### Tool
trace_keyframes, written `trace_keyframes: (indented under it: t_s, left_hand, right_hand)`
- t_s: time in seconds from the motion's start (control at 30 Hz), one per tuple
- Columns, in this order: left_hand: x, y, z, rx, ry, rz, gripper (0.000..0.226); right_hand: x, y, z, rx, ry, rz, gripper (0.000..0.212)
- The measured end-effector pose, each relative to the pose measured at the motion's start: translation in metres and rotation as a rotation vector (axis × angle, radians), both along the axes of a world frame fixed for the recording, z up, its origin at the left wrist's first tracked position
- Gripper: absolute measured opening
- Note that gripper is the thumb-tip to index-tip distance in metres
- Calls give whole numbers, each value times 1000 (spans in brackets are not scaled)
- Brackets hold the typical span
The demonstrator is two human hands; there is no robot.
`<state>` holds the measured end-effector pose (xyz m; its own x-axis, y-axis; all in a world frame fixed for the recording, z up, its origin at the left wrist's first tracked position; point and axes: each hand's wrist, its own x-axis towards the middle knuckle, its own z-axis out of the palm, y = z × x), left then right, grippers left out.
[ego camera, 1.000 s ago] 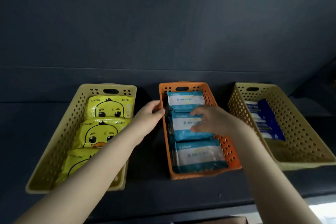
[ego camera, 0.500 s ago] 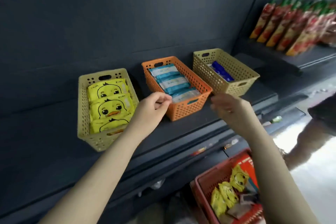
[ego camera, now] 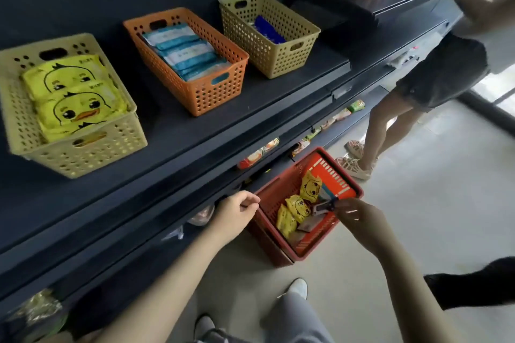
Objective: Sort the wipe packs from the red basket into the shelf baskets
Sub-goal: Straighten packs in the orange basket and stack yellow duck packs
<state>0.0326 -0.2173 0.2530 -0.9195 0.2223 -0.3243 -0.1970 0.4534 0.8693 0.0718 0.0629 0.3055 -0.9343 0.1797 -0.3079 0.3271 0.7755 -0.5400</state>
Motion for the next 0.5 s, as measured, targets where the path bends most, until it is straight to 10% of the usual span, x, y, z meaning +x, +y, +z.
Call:
trace_keyframes:
  t_s: [0.5]
  left_hand:
    - [-74,184,-199,-92,-512,271,15]
  right_hand:
    - [-158,176,-221,-49,-306,-34,25]
